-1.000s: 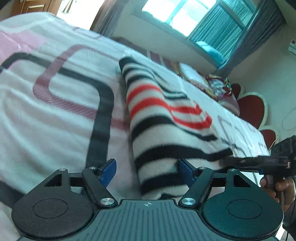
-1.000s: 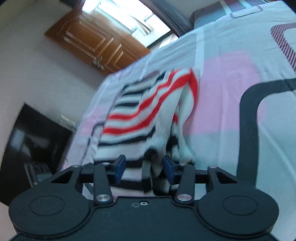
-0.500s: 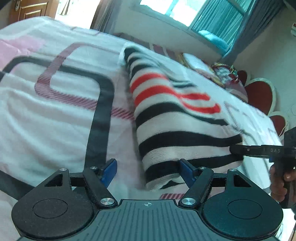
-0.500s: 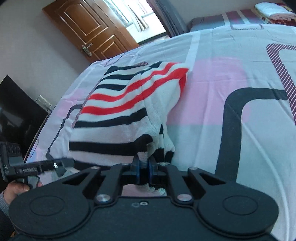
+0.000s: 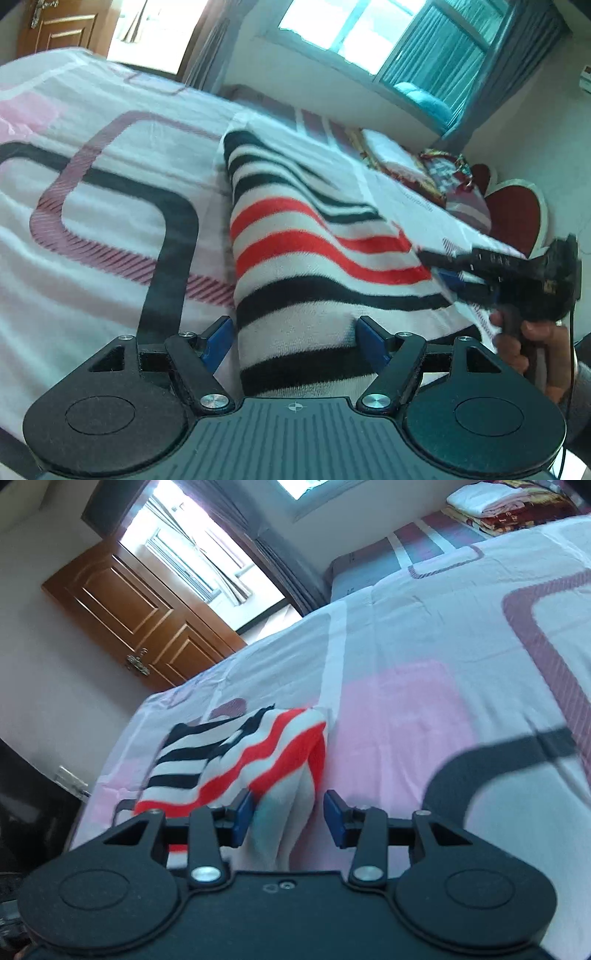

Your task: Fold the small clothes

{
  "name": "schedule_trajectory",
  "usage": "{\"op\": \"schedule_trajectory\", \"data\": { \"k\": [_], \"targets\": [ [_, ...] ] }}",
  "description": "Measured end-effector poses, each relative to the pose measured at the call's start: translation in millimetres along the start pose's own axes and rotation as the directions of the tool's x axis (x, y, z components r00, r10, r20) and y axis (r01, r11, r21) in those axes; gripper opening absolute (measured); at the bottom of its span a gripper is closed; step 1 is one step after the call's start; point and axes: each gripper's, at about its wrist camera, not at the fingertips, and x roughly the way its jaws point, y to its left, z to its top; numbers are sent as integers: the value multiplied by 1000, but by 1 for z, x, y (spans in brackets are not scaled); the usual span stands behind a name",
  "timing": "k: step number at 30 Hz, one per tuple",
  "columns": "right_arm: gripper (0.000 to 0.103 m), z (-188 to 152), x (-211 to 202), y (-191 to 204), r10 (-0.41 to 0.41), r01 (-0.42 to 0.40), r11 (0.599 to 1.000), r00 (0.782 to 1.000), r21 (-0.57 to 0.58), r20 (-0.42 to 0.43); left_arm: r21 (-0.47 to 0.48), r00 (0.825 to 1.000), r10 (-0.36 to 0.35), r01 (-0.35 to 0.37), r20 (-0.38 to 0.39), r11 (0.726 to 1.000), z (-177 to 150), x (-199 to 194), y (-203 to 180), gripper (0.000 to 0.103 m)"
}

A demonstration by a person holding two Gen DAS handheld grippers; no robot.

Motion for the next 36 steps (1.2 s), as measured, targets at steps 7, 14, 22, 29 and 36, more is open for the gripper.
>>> {"op": "schedule_trajectory", "data": {
  "k": [7, 14, 22, 29, 36],
  "targets": [
    [14, 4, 17, 26, 70, -60, 953, 997, -298, 21, -60, 999, 39, -37, 30, 998, -33, -8, 1, 78],
    [32, -8, -6, 31, -15, 17, 954, 1000, -300, 9, -2, 986, 137, -138, 90, 990, -34, -23, -16, 88],
    [41, -55, -44, 42, -136, 123, 932, 991, -342, -14, 44, 977, 202, -205, 65, 978, -47, -34, -29, 95],
    [62, -75, -142, 88, -97, 133, 917, 989, -375, 112, 125, 964, 192, -216, 184, 968, -65, -115, -68, 95],
    [86, -108, -217, 130, -74, 148, 917, 976, -370, 205, 176, 942, 204, -256, 267, 950, -93, -199, -97, 103]
  ]
}}
